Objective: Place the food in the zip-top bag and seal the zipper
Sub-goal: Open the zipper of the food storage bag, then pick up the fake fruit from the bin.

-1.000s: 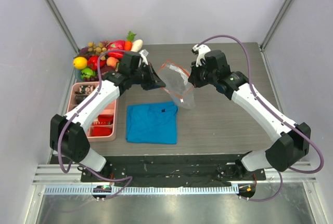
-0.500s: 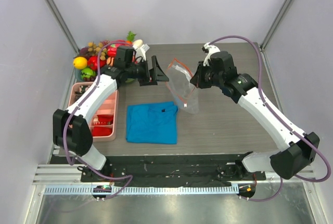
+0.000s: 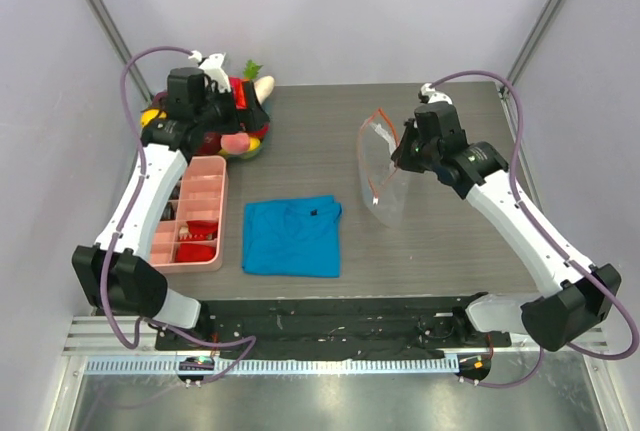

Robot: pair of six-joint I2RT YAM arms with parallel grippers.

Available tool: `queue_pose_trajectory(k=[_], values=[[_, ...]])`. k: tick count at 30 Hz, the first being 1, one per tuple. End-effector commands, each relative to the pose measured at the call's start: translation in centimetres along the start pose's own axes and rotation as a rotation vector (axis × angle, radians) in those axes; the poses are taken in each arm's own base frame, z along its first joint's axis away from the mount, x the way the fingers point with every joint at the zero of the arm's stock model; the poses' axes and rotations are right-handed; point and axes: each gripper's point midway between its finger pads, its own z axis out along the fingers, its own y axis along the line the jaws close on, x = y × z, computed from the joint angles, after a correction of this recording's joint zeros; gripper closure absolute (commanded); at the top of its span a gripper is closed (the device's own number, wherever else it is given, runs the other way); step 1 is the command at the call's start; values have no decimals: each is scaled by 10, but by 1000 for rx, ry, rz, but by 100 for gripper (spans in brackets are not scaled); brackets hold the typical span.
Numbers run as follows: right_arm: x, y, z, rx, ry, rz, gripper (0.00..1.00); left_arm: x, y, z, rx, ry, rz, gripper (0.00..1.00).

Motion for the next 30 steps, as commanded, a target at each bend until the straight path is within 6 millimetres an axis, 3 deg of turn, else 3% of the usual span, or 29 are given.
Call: queue_pose_trajectory(k=[1, 6, 12, 18, 30], values=[[0, 21, 7, -93, 9, 39, 99, -8, 38, 5, -173, 32, 222, 0], [5, 34, 46, -118, 64, 6, 99, 16, 57, 26, -182, 174, 318, 0], [6, 50, 63, -187, 81, 14, 99, 24, 80, 45, -259, 222, 337, 0], [6, 56, 68, -212, 77, 27, 99, 37, 108, 64, -352, 277, 378, 0], [6, 61, 72, -226, 87, 32, 99, 42, 126, 92, -365, 324, 463, 0]])
